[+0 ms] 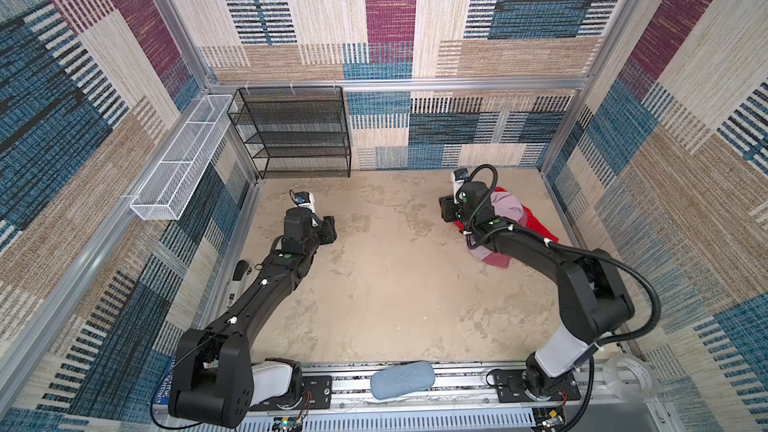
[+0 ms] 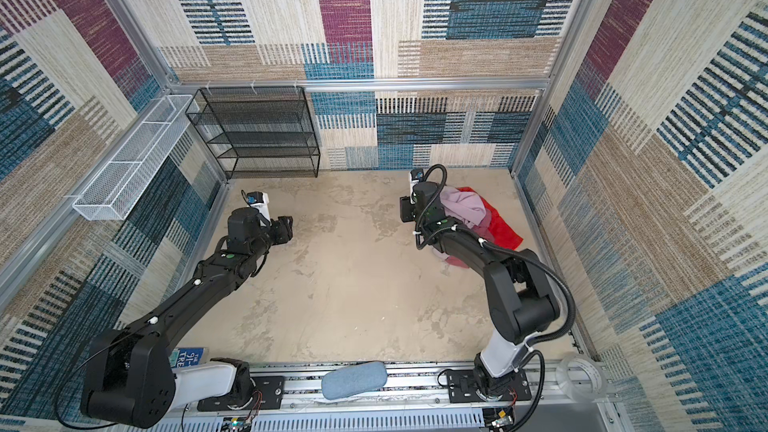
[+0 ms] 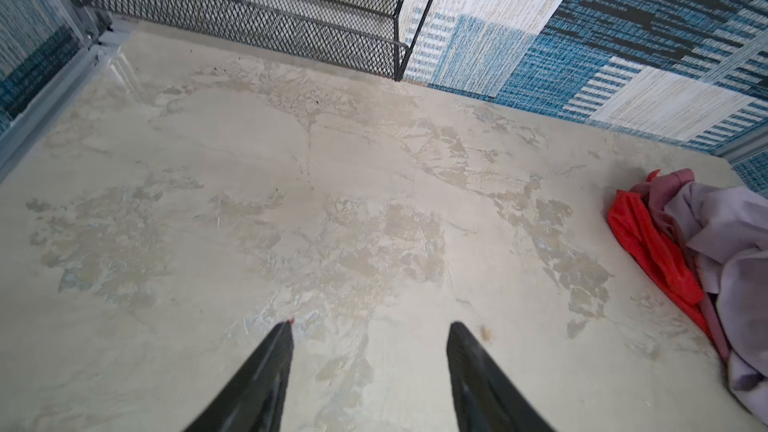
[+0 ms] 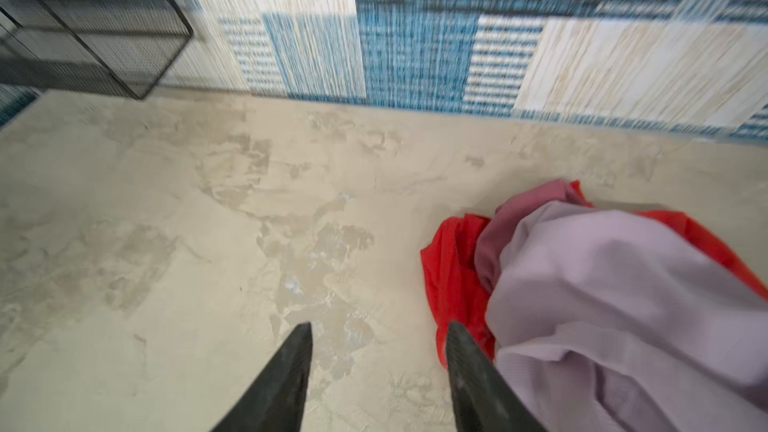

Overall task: Pick out a specific cloth from the pile
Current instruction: 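Lower the right gripper and pinch the red cloth's edge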

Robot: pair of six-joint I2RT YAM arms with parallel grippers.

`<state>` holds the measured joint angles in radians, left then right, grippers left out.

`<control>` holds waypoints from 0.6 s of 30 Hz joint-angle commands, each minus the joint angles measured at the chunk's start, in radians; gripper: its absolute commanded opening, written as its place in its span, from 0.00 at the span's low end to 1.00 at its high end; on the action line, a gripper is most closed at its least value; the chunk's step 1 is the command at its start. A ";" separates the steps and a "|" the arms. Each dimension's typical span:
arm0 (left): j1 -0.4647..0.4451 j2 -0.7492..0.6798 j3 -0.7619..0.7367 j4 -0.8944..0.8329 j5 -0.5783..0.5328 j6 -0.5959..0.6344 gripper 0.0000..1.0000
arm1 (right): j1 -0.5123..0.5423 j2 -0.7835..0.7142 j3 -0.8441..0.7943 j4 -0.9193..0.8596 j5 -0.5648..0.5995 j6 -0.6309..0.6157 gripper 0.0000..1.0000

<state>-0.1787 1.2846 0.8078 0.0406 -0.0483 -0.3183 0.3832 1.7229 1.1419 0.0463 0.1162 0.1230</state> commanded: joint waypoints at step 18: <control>0.001 0.012 0.027 -0.107 -0.016 -0.054 0.62 | 0.002 0.355 0.324 -0.292 0.193 0.038 0.48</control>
<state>-0.1787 1.2942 0.8284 -0.0601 -0.0502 -0.3599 0.3847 2.0628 1.4487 -0.2295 0.2558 0.1528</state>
